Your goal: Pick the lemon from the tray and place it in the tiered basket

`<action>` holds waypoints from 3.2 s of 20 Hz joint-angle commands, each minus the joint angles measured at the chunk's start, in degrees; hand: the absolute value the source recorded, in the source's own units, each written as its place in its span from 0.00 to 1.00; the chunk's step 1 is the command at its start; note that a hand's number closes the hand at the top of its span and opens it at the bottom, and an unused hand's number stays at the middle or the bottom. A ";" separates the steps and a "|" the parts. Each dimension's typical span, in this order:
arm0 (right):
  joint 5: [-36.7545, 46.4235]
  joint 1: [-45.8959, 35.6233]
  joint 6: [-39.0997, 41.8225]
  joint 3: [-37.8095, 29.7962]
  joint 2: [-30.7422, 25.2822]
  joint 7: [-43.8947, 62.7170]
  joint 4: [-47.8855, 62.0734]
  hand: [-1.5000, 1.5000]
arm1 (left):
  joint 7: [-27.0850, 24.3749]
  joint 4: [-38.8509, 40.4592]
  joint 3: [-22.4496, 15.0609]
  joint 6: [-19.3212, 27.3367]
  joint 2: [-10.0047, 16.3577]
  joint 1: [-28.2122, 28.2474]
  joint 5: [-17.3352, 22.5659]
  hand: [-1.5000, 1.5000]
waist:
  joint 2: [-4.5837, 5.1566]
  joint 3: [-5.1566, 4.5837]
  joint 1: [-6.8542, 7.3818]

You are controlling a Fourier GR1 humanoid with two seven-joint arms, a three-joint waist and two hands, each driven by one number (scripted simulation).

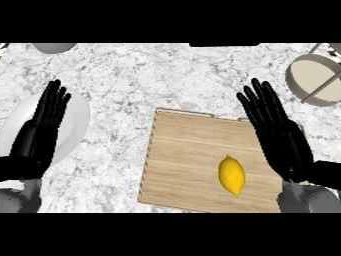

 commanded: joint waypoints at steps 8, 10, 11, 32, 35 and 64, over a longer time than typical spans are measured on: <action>-4.15 17.75 4.98 -3.13 3.62 -11.19 7.07 1.00 | 11.01 13.39 2.76 -4.23 7.15 12.17 2.96 0.50 | -1.01 -0.42 -0.40; 9.18 17.48 -7.10 -2.46 2.49 -13.37 6.72 0.00 | 12.50 13.50 2.56 -3.49 7.41 10.42 1.98 0.50 | -1.06 -0.57 -0.45; 14.62 19.43 -12.87 -1.74 1.86 -12.96 6.62 0.00 | 11.77 13.45 3.06 -4.11 7.82 11.60 2.64 0.50 | -1.25 -0.76 -0.83; 43.04 -2.90 -0.26 14.54 -15.79 65.61 -11.97 0.00 | 14.58 14.77 3.45 -7.11 6.79 7.67 1.98 0.50 | -0.89 -0.60 1.78; 39.53 -5.79 3.76 14.93 -12.94 75.84 -13.50 0.00 | 12.27 17.17 3.51 -7.30 5.40 8.29 0.69 0.50 | -0.91 -0.60 1.40; 34.12 -2.07 6.91 12.87 -15.15 80.57 -12.49 0.00 | 14.76 16.77 9.25 -10.50 2.78 7.51 -3.52 0.50 | -0.98 -0.52 0.76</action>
